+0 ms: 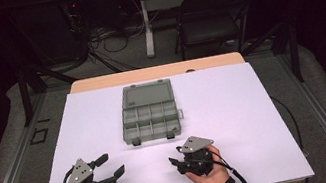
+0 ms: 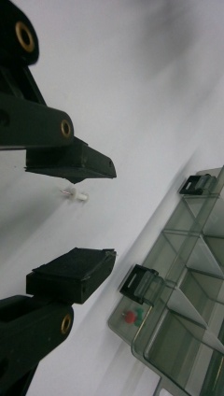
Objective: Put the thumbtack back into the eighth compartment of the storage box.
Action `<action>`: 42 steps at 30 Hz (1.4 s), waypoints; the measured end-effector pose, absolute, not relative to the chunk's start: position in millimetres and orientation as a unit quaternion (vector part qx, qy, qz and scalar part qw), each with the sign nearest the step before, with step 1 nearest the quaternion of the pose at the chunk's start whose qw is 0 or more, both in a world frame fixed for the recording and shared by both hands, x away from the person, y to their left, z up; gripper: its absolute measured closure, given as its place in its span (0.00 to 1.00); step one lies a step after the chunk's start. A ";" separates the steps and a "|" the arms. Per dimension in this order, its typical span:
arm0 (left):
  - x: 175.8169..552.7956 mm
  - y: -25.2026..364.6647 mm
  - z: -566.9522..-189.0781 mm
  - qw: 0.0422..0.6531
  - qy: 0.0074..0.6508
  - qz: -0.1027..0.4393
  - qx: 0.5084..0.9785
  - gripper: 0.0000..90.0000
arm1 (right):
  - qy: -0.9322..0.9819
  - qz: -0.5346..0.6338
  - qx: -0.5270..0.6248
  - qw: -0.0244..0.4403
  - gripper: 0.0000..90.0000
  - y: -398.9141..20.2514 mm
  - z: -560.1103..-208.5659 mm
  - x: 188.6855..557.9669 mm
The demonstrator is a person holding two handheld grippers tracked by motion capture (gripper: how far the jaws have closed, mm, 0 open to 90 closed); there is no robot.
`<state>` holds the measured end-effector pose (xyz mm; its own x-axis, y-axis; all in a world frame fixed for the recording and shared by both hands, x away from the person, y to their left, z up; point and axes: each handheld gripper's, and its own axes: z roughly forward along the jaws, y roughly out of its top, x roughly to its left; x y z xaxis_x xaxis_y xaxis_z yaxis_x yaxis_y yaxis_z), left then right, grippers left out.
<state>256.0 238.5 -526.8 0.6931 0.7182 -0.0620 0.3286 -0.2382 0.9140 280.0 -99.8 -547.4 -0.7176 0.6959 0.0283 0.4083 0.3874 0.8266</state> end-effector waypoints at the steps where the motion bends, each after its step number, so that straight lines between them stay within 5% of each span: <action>1: 256.1 238.5 -526.8 0.514 0.343 0.189 0.764 0.30 | 0.818 0.437 0.336 0.163 0.61 -98.9 -548.4 280.0; 42: 255.9 238.7 -526.5 0.515 0.341 0.189 0.763 0.30 | 0.826 0.418 0.354 0.134 0.88 -89.1 -569.1 283.6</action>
<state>255.9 238.7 -526.5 0.6960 0.7152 -0.0633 0.3260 -0.2361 0.9154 283.6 -89.1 -569.1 -0.7141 0.6961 0.0743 0.4722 0.4006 0.7852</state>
